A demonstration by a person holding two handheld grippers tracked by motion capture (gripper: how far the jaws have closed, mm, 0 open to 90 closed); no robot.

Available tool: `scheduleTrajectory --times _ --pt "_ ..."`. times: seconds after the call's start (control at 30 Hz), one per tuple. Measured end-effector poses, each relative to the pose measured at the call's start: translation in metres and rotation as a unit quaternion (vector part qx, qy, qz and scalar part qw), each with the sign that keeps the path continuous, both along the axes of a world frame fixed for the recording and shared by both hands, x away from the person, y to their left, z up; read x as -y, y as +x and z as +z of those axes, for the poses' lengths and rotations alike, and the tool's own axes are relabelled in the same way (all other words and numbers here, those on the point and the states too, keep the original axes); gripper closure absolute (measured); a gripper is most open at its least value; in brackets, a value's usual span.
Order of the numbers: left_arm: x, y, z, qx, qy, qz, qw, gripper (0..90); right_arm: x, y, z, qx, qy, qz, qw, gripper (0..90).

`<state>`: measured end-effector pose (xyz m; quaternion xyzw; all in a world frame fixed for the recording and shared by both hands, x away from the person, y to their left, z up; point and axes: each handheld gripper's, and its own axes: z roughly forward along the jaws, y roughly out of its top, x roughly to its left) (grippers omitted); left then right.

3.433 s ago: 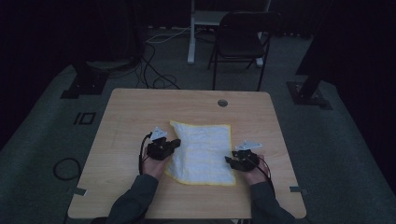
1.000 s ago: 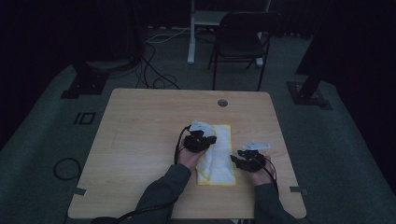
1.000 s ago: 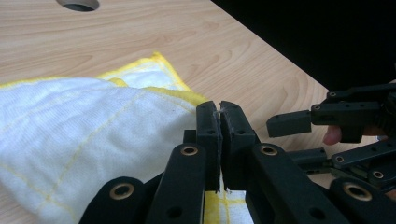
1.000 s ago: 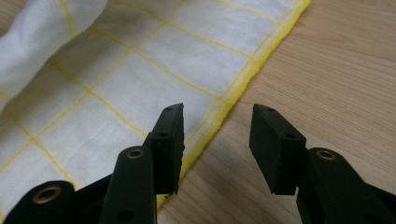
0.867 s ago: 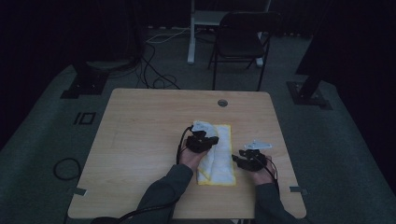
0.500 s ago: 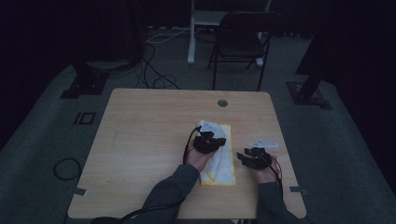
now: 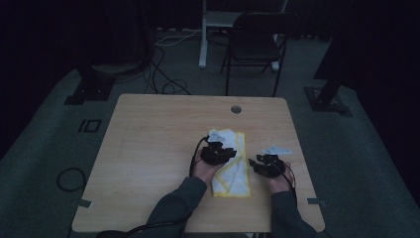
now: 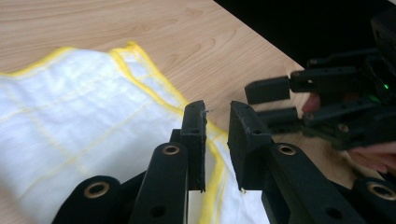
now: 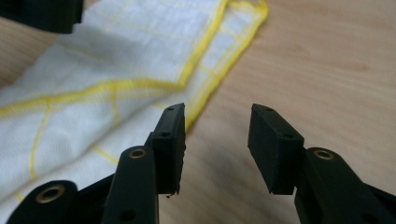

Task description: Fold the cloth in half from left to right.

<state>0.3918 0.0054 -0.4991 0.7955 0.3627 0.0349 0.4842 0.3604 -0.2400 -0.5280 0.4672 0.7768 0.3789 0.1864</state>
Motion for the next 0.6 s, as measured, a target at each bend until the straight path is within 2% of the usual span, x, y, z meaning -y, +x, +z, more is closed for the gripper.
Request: scheduleTrajectory --times 0.27,0.43,0.6 --pt "-0.021 -0.01 0.005 0.007 0.001 0.007 1.0 76.4 -0.015 0.013 0.005 0.016 -0.009 0.011 0.9998 59.7" --pt "-0.027 -0.018 0.006 0.007 0.003 0.006 1.0 75.8 -0.021 0.025 0.006 0.015 -0.01 0.011 0.9998 61.5" --pt "-0.031 -0.026 0.001 0.005 0.018 -0.002 0.9998 73.0 -0.029 0.035 0.005 0.015 -0.018 0.017 0.9996 61.5"
